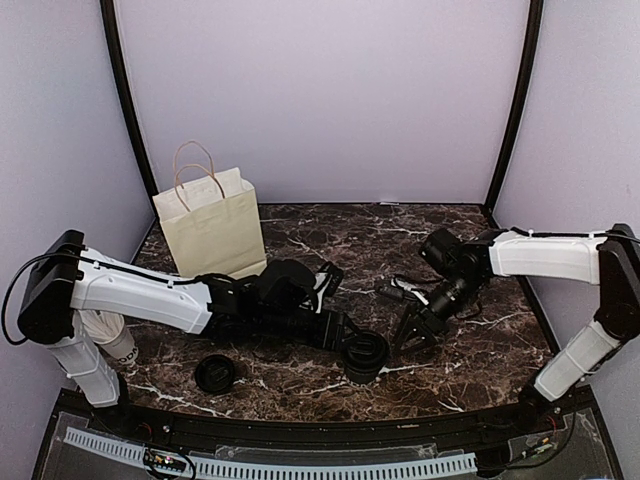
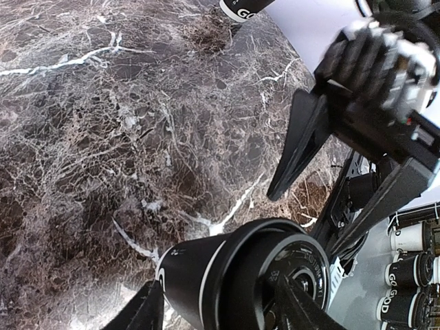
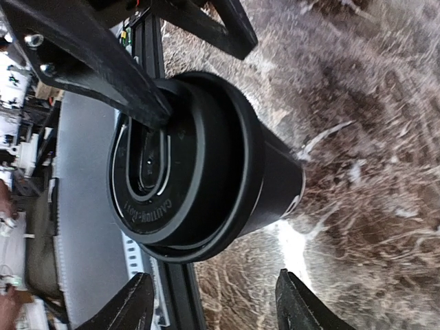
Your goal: Pack the takeout coffee
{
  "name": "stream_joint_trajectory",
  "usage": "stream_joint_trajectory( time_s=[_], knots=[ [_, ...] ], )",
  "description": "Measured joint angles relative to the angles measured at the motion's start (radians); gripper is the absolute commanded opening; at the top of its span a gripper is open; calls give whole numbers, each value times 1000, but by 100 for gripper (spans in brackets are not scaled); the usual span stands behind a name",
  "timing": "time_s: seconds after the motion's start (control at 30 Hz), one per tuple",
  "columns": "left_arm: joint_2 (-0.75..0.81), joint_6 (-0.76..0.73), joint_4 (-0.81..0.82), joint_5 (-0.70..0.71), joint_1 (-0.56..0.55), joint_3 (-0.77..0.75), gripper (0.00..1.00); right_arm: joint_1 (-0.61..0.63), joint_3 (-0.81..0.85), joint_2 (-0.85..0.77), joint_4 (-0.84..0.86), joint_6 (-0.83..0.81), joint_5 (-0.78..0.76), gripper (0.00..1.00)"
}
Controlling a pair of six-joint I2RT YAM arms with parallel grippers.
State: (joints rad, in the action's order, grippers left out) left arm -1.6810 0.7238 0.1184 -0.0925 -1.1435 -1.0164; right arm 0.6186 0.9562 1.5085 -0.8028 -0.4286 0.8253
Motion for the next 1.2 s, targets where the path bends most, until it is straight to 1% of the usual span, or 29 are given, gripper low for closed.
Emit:
stream_joint_trajectory(
  time_s=[0.13, 0.33, 0.5, 0.73, 0.8, 0.9, 1.1, 1.2],
  knots=[
    [0, 14, 5, 0, 0, 4, 57, 0, 0, 53, -30, 0, 46, 61],
    [0, 25, 10, 0, 0, 6, 56, 0, 2, 63, -55, -4, 84, 63],
    [-3, 26, 16, -1, 1, 6, 56, 0, 24, 91, -56, 5, 100, 62],
    [-13, 33, 33, -4, 2, 6, 55, 0, 48, 168, -45, 46, 124, 59],
    [-16, 37, 38, -3, 2, 6, 55, 0, 49, 182, -46, 70, 134, 56],
    [-21, 43, 46, -1, 4, 6, 55, 0, 67, 209, -68, 115, 141, 55],
    [-33, 48, 66, 3, 13, 6, 55, 0, 114, 278, -126, 166, 177, 54],
    [-34, 46, 68, 5, 13, 5, 55, 1, 125, 272, -141, 156, 171, 56]
  ],
)
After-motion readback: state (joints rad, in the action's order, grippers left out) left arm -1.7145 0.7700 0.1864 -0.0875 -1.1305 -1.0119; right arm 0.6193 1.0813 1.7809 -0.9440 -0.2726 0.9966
